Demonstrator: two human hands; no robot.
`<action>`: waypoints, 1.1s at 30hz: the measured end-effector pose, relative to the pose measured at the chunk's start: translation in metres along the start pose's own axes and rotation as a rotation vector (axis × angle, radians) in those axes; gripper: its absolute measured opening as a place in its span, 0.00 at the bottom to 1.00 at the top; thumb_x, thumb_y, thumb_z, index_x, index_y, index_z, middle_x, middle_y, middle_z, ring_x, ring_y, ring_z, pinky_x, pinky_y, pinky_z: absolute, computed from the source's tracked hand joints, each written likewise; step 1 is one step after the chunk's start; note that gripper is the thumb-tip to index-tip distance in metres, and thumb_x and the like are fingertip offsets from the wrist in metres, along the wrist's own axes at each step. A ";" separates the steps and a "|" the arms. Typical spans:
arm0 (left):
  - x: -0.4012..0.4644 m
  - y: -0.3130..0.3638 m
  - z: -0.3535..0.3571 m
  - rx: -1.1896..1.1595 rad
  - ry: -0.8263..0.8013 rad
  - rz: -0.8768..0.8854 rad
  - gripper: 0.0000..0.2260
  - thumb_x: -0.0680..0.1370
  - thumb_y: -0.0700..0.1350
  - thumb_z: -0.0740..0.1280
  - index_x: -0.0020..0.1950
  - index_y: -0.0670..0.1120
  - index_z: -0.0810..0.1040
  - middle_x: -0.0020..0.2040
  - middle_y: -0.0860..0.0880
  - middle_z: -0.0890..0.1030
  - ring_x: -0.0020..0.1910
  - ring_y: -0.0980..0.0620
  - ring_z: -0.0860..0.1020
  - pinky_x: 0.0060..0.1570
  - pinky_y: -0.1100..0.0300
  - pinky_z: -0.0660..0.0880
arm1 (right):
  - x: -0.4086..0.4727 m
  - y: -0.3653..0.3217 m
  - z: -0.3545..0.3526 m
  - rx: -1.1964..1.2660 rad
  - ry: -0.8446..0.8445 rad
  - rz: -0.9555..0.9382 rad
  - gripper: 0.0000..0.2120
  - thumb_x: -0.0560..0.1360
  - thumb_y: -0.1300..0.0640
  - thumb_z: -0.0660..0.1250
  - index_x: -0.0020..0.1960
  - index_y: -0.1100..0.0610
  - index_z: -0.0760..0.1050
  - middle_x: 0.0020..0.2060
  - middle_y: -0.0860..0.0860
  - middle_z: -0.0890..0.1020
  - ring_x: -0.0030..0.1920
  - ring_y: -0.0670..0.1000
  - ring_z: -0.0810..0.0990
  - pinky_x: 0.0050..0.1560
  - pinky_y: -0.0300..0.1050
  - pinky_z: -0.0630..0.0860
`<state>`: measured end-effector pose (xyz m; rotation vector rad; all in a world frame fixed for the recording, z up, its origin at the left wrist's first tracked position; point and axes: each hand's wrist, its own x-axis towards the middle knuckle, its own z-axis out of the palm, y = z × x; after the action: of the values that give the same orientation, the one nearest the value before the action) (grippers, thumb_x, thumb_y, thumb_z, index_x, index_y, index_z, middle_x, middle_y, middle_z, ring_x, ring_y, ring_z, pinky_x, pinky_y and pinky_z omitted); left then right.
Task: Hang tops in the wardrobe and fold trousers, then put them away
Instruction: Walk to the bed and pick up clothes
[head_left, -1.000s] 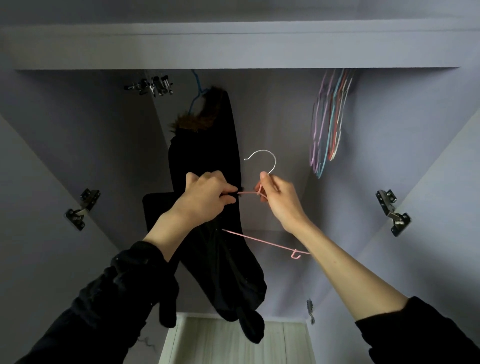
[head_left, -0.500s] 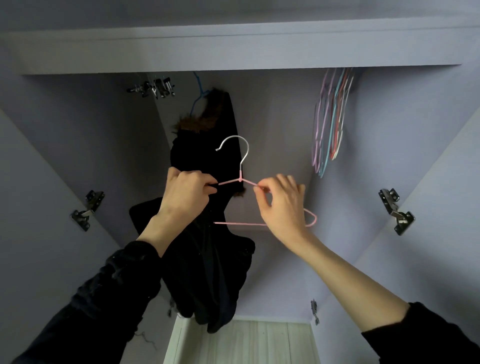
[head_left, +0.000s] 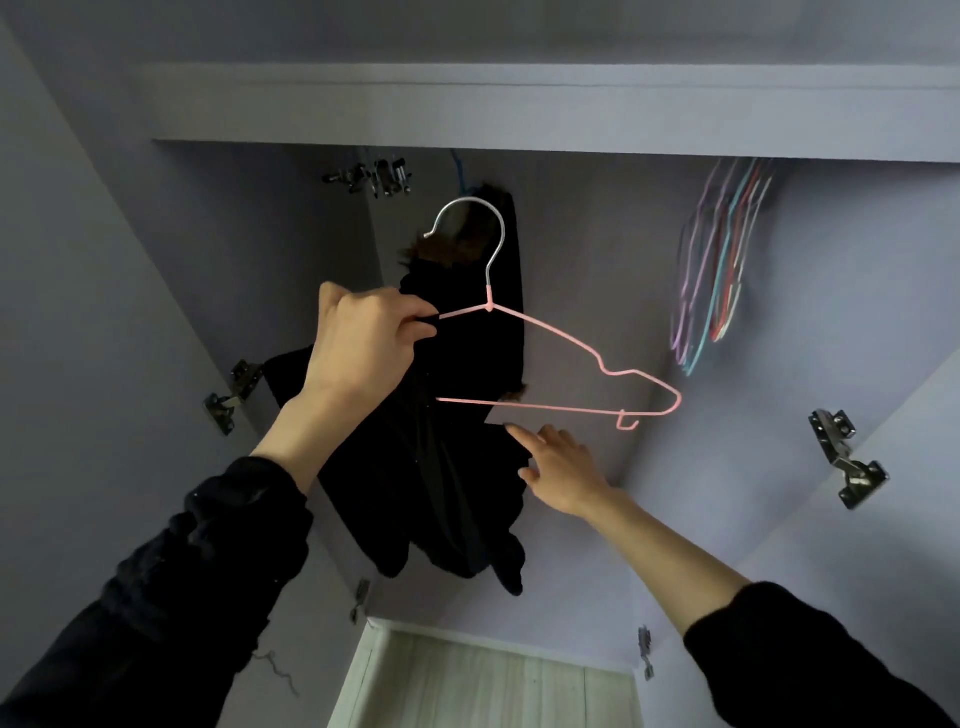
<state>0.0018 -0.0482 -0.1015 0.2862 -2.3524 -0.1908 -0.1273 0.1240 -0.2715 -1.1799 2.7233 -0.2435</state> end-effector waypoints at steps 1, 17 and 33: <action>0.000 -0.002 -0.002 -0.007 0.016 -0.002 0.06 0.75 0.41 0.69 0.49 0.45 0.84 0.41 0.47 0.83 0.40 0.46 0.79 0.51 0.61 0.54 | 0.004 0.000 -0.001 -0.032 -0.027 -0.002 0.25 0.79 0.51 0.59 0.74 0.45 0.57 0.63 0.54 0.69 0.64 0.57 0.66 0.60 0.53 0.65; -0.033 -0.075 0.021 0.063 -0.264 -0.356 0.07 0.76 0.39 0.68 0.51 0.45 0.84 0.51 0.44 0.83 0.54 0.41 0.78 0.64 0.47 0.64 | -0.026 0.115 -0.048 0.209 0.154 0.111 0.11 0.73 0.51 0.70 0.52 0.54 0.82 0.44 0.51 0.73 0.50 0.56 0.77 0.57 0.52 0.73; -0.029 -0.078 0.046 -0.087 -0.215 -0.388 0.07 0.76 0.42 0.69 0.53 0.46 0.83 0.52 0.45 0.83 0.56 0.42 0.77 0.60 0.53 0.58 | -0.025 0.126 -0.083 0.135 0.181 0.096 0.09 0.73 0.48 0.70 0.47 0.52 0.80 0.36 0.45 0.69 0.40 0.50 0.73 0.46 0.44 0.70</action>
<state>0.0015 -0.1133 -0.1702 0.7101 -2.4693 -0.5313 -0.2174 0.2340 -0.2157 -1.0342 2.8542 -0.5358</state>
